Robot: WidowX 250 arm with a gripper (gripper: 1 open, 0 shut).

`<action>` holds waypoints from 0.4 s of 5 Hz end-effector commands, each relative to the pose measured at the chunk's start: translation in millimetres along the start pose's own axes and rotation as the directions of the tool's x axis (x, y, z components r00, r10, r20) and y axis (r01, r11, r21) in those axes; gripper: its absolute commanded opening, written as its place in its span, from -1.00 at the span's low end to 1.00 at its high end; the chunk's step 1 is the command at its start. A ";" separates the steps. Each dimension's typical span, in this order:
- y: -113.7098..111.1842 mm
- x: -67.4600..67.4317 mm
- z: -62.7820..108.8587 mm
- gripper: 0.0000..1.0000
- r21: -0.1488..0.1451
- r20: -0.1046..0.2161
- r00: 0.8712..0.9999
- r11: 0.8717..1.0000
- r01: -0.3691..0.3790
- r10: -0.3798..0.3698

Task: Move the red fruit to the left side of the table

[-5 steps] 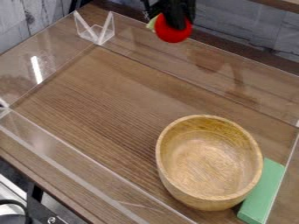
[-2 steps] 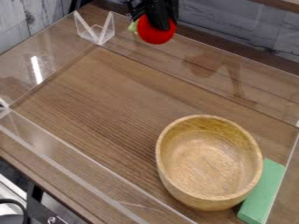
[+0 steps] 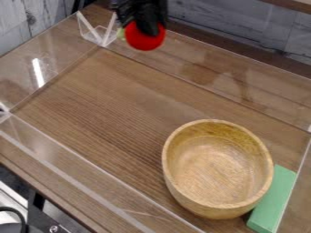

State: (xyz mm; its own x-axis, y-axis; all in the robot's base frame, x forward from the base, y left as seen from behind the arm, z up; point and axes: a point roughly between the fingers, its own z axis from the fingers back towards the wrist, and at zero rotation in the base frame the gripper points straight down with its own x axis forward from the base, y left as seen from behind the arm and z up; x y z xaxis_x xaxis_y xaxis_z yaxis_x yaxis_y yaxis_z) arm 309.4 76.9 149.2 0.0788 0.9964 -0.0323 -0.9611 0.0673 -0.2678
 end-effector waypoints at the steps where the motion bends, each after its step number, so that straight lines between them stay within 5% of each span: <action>1: 2.9 18.8 11.2 -1.00 -0.049 0.047 0.996 0.996 -0.069 0.071; 2: 12.0 25.1 5.6 -1.00 -0.043 0.053 0.996 0.996 -0.072 0.074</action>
State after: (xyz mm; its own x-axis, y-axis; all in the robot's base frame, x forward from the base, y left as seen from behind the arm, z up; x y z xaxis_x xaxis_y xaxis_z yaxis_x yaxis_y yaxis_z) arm 298.4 100.8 135.6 -0.0031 0.9998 -0.0191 -0.9651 -0.0080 -0.2618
